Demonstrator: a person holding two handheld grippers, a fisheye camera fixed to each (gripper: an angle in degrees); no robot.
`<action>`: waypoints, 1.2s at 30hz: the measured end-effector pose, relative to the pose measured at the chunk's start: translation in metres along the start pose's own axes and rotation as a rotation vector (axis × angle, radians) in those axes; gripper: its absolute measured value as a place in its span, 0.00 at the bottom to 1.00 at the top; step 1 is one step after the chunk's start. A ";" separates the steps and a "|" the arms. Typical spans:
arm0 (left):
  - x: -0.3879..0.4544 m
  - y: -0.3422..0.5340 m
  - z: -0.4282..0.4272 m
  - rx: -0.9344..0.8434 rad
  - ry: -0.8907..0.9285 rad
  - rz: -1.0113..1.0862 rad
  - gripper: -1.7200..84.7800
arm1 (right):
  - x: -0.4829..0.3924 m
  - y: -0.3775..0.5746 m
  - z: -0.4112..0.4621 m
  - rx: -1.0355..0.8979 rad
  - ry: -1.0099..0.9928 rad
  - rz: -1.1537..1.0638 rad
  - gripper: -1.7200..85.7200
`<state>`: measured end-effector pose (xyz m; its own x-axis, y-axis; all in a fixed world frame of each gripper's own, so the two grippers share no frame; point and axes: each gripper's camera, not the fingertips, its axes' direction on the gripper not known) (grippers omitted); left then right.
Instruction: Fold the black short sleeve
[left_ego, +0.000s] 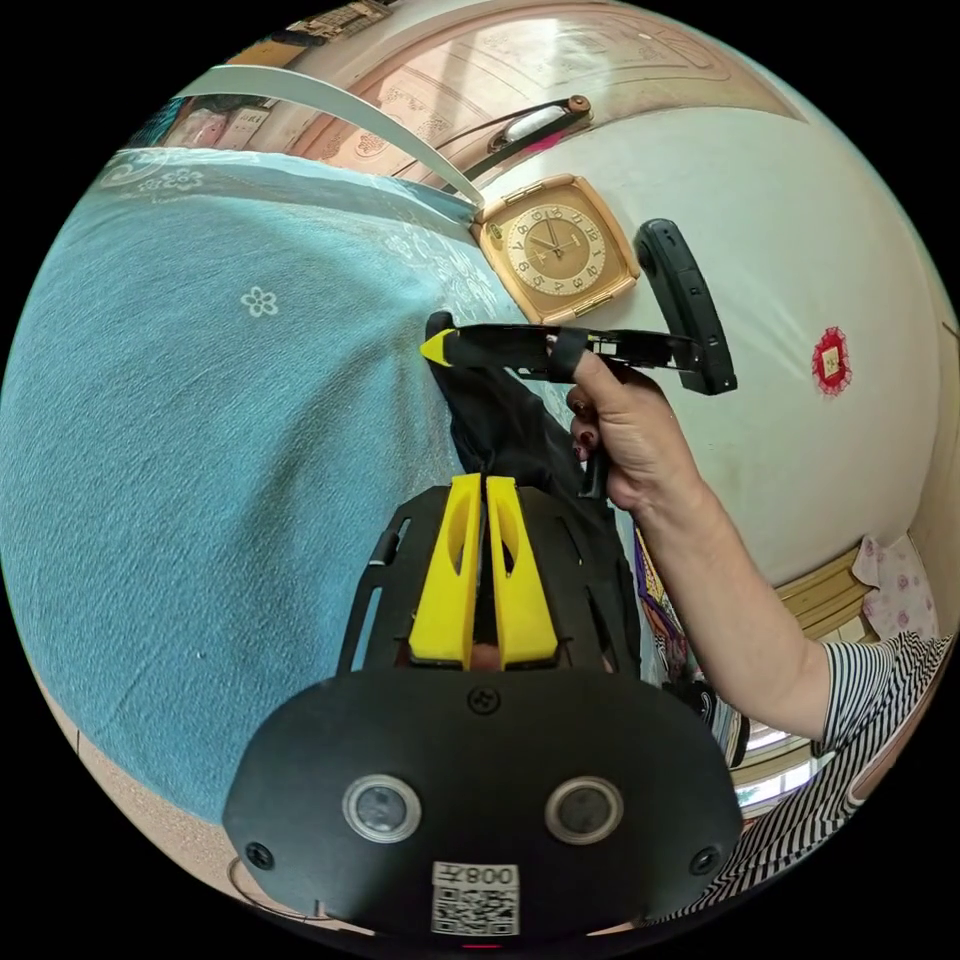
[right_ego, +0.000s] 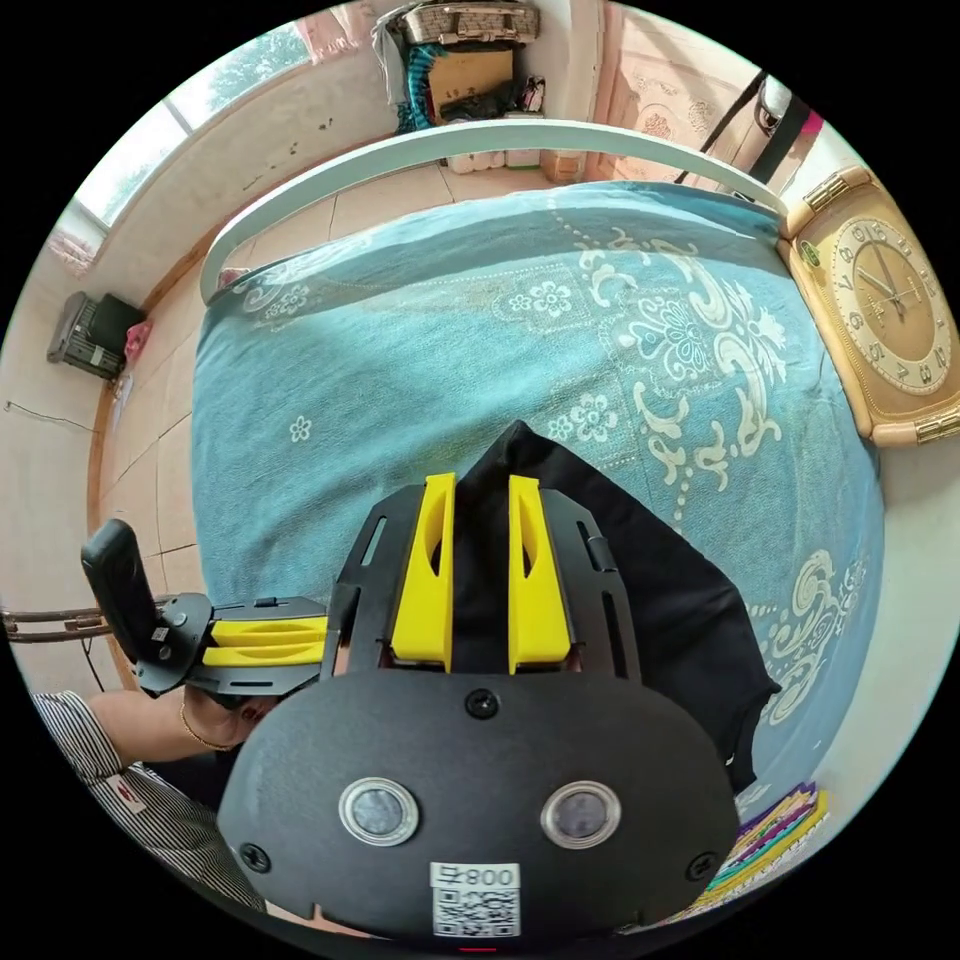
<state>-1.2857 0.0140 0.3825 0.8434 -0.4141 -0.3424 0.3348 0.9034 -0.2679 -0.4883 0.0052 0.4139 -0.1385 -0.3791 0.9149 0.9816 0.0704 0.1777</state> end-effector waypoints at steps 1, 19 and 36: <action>0.001 0.001 0.000 -0.002 0.001 0.000 0.03 | -0.003 -0.003 0.001 0.012 0.026 -0.006 0.12; 0.141 0.047 0.010 0.013 -0.050 0.388 0.03 | 0.180 0.117 -0.073 0.461 -0.519 0.270 0.03; 0.278 0.147 0.133 -0.345 -0.396 0.793 0.03 | 0.268 0.261 -0.039 0.403 -0.497 0.492 0.12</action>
<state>-0.9458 0.0463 0.3680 0.8737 0.4310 -0.2255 -0.4858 0.7960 -0.3610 -0.2642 -0.1136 0.6911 0.1619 0.2305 0.9595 0.8353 0.4856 -0.2576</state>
